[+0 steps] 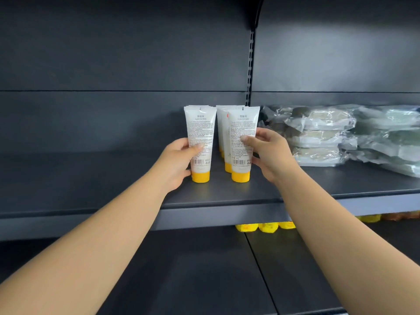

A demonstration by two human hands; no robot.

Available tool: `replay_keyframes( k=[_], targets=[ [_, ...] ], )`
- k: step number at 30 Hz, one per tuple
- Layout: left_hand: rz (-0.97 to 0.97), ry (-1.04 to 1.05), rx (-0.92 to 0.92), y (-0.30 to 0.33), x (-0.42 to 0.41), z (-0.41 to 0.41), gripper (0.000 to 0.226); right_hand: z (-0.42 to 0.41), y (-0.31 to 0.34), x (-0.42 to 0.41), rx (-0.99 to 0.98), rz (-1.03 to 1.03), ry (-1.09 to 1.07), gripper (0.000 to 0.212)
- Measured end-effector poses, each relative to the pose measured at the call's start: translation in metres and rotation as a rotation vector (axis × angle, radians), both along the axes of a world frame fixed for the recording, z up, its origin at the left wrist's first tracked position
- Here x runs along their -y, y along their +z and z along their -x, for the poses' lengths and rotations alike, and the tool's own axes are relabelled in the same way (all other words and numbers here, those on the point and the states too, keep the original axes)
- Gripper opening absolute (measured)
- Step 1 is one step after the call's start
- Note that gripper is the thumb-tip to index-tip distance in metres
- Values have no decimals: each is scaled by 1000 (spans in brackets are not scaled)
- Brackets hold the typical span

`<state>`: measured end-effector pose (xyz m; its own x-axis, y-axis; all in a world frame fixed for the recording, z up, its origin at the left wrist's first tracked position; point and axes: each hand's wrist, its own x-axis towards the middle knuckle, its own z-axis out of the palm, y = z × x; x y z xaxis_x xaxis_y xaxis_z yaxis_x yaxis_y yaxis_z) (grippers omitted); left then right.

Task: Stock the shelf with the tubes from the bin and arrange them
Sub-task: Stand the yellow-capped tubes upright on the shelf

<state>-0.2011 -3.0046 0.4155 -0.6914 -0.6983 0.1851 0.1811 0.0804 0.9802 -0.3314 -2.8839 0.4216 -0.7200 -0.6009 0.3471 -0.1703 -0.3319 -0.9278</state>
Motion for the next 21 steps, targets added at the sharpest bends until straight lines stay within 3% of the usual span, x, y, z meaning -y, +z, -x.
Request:
replay_keyframes(
  k=[14, 17, 21],
  targets=[
    [33, 28, 38, -4, -7, -2, 31, 3, -7, 2, -5, -60, 2, 23],
    [70, 44, 66, -5, -3, -6, 31, 2, -11, 1, -59, -123, -80, 29],
    [132, 162, 104, -7, 5, -19, 42, -3, -16, -12, -170, -217, -355, 46]
  ],
)
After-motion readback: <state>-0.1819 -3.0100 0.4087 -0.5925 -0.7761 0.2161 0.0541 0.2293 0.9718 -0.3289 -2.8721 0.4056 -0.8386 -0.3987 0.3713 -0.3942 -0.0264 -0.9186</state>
